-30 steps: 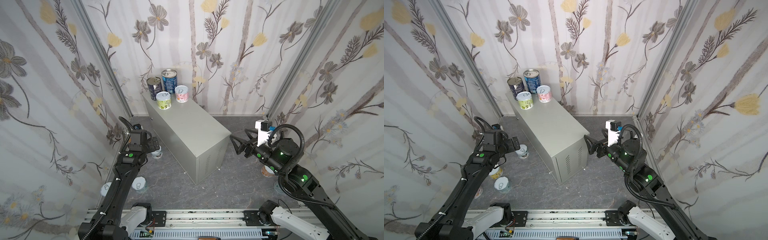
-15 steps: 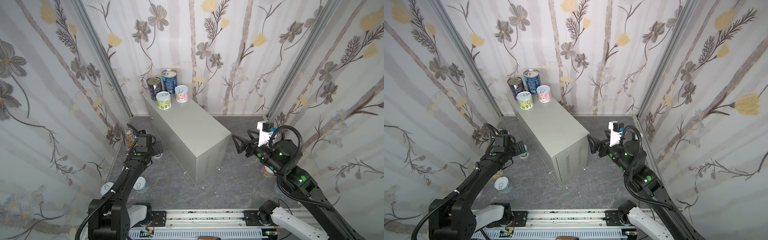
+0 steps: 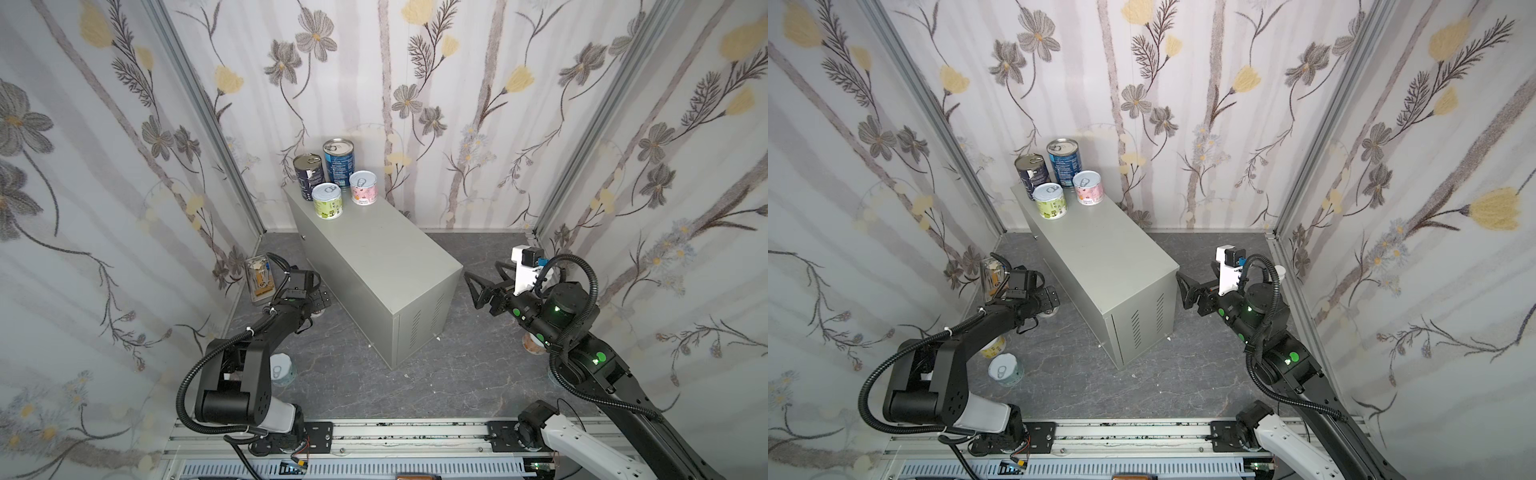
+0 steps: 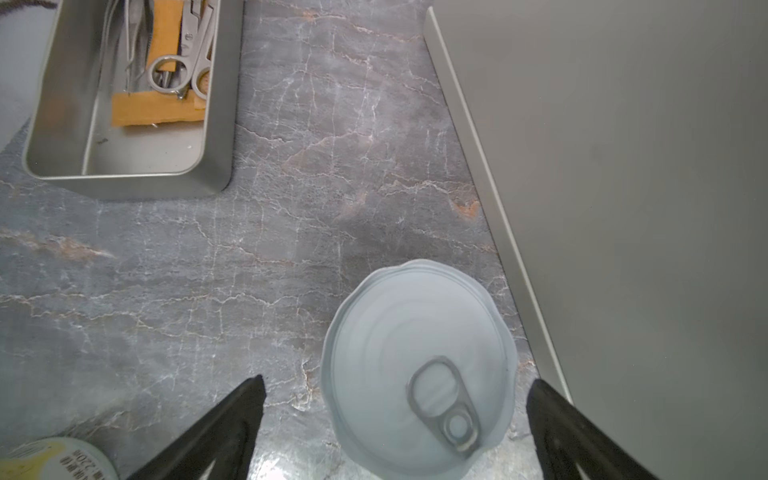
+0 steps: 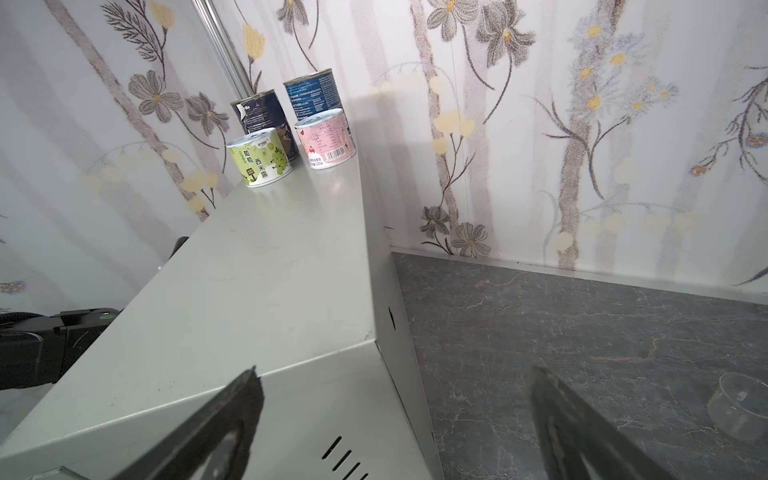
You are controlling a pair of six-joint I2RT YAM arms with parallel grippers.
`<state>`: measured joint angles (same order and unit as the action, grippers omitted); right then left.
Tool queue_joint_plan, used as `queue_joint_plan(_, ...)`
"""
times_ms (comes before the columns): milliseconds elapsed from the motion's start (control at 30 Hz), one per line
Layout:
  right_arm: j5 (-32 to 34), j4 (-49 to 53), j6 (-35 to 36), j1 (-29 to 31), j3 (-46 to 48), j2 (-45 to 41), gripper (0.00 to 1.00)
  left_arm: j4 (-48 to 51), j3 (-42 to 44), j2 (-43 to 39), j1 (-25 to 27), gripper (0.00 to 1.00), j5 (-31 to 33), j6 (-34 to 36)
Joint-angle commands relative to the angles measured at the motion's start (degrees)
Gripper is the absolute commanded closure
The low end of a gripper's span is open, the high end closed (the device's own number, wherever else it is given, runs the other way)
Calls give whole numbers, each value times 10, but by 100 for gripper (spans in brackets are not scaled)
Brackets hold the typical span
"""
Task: Place and organize the canned foods onto the counter
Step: 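Close the left gripper on the white-lidded floor can and lift it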
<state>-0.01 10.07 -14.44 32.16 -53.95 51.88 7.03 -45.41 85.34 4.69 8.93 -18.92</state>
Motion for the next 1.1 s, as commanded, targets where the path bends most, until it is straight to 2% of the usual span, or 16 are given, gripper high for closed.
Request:
queue_joint_plan(0,-10,-25,6,-3,6,1,0,-25,-7,16,1,0,15,-15)
queue_joint_plan(267,-26,-33,2,-8,10,4,0,-28,-29,65,5,0,9,-21)
queue_joint_plan(467,-26,-32,2,-10,11,5,0,-27,-40,103,6,6,2,-30)
queue_joint_plan(800,-28,-34,2,-11,17,9,0,-25,-42,141,6,8,7,-37)
queue_joint_plan(1067,-27,-34,2,-11,16,10,0,-25,-50,148,6,19,2,-37)
